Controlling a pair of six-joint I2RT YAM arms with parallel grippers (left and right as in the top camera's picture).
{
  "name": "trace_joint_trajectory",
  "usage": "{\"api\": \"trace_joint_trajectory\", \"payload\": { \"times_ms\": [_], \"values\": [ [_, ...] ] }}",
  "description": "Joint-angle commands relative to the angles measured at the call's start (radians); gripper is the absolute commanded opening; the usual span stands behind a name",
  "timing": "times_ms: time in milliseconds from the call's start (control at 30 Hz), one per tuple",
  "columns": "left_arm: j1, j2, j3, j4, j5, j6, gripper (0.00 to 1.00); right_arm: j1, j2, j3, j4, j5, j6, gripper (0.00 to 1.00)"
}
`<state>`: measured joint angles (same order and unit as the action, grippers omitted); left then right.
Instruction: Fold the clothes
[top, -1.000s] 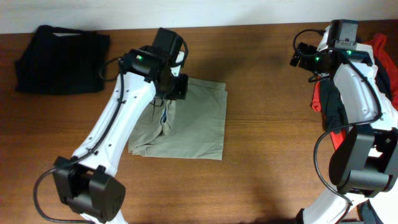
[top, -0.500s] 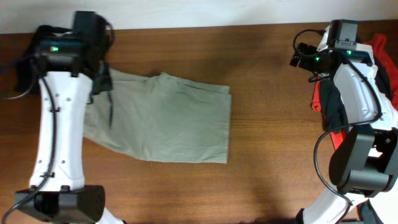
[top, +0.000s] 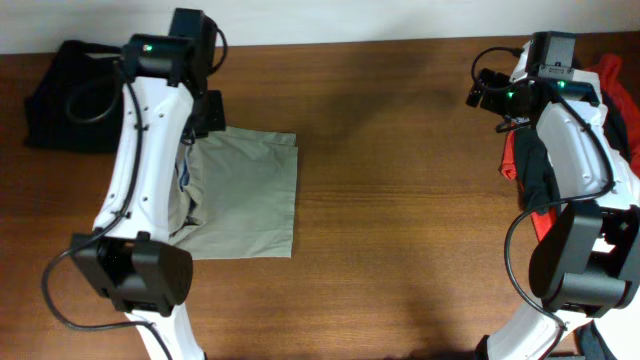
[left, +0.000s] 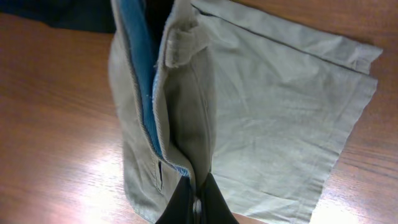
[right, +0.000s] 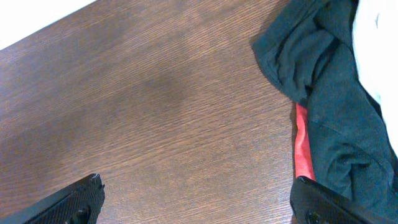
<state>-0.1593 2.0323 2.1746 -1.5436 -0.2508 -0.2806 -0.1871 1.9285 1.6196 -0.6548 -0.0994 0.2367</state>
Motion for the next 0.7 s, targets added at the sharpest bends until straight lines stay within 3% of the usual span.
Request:
{"api": "trace_joint_trajectory", "payload": {
  "times_ms": [0, 233, 400, 533, 633, 667],
  "values": [
    [-0.006, 0.073, 0.016, 0.002, 0.048, 0.009, 0.0, 0.003, -0.023, 0.008, 0.0, -0.002, 0.008, 0.99],
    [-0.018, 0.183, 0.012, 0.007, 0.245, 0.108, 0.0, 0.003, -0.023, 0.007, 0.0, -0.002, 0.008, 0.99],
    [-0.084, 0.186, -0.037, -0.011, 0.256, 0.119, 0.0, 0.003, -0.023, 0.008, 0.0, -0.002, 0.008, 0.99],
    [-0.1, 0.186, -0.183, 0.09, 0.284, 0.119, 0.0, 0.003, -0.023, 0.007, 0.0, -0.002, 0.008, 0.99],
    [-0.101, 0.187, -0.195, 0.108, 0.342, 0.131, 0.0, 0.003, -0.023, 0.008, 0.0, -0.002, 0.008, 0.99],
    [-0.101, 0.187, -0.196, 0.106, 0.342, 0.134, 0.06, 0.003, -0.023, 0.007, 0.0, -0.002, 0.008, 0.99]
  ]
}}
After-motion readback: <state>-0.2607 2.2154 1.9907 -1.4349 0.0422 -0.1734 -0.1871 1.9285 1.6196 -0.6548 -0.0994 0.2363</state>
